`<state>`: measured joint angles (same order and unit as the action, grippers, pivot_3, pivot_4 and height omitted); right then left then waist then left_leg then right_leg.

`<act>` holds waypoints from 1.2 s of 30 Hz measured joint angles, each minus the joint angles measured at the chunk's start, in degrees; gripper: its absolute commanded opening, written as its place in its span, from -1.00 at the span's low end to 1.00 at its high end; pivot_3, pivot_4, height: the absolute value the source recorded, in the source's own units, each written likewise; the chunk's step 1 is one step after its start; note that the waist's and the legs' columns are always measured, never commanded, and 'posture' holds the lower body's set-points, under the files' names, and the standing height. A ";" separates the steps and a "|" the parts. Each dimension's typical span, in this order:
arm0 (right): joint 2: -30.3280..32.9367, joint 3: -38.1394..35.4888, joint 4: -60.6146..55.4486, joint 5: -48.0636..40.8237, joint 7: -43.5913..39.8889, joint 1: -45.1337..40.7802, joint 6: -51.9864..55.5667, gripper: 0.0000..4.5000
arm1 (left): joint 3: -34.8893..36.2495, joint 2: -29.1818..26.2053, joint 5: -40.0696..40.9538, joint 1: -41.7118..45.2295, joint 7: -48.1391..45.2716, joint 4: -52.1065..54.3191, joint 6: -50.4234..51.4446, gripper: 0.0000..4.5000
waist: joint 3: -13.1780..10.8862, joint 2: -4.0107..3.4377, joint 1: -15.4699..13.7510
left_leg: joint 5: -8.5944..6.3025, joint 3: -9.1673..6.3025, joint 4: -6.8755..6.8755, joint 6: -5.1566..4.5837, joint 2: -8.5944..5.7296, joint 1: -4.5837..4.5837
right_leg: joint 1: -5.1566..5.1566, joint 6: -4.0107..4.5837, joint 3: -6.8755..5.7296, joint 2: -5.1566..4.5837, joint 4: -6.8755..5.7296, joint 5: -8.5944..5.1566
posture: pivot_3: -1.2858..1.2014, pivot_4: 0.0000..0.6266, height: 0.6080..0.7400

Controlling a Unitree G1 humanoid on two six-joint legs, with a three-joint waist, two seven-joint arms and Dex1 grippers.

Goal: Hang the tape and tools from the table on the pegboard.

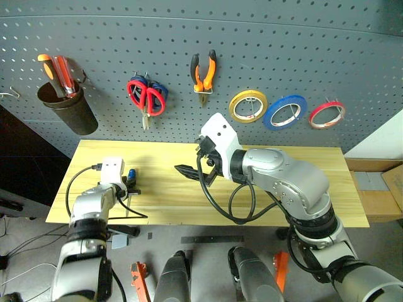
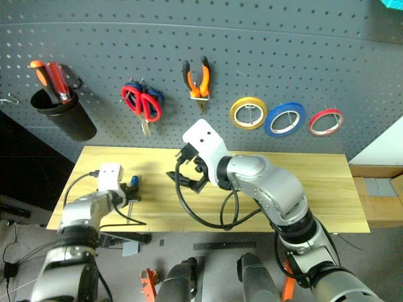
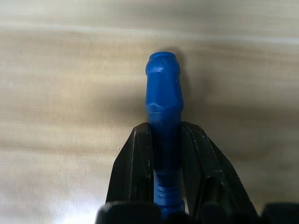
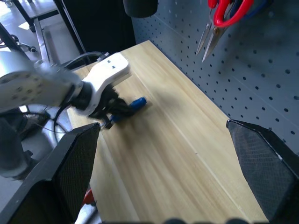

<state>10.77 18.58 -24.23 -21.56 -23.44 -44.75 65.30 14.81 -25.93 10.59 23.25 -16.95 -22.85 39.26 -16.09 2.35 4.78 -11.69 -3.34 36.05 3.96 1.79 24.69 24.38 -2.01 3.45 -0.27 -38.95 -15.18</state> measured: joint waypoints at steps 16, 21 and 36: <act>10.44 -4.24 -3.65 -2.76 -14.34 -1.95 -15.93 1.00 | 6.79 -5.71 1.51 -7.57 0.19 40.64 -20.03 -0.79 | 0.01 0.01 -1.09 | 0.00 0.02 0.00 0.01 -0.11 0.01 | -0.02 -0.05 -0.02 0.04 0.05 -0.03 | 0.03 -0.24 1.00; 8.73 -5.46 0.40 -2.15 -13.74 -5.49 -18.85 1.00 | 9.51 -10.18 1.54 8.14 2.56 34.37 -25.70 -0.79 | 0.02 0.02 -1.44 | 0.00 0.04 -0.03 0.01 -0.12 0.02 | -0.01 -0.04 -0.03 0.08 0.07 -0.02 | 0.02 -0.29 1.00; 4.20 -4.39 7.21 2.54 -11.48 -9.92 -23.84 1.00 | 8.09 -12.44 -1.60 26.16 1.92 -9.25 -49.88 -0.79 | 0.03 0.02 -1.44 | 0.01 0.08 0.01 0.01 -0.13 0.16 | 0.16 -0.02 -0.08 0.01 0.02 -0.01 | -0.03 -0.27 1.00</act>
<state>14.96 14.19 -17.02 -19.02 -34.93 -54.67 41.46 22.90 -38.37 8.99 49.41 -15.03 -32.10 -10.62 -16.07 2.37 3.33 -11.68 -3.26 36.06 3.97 1.67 24.84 24.54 -2.03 3.37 -0.26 -38.93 -15.19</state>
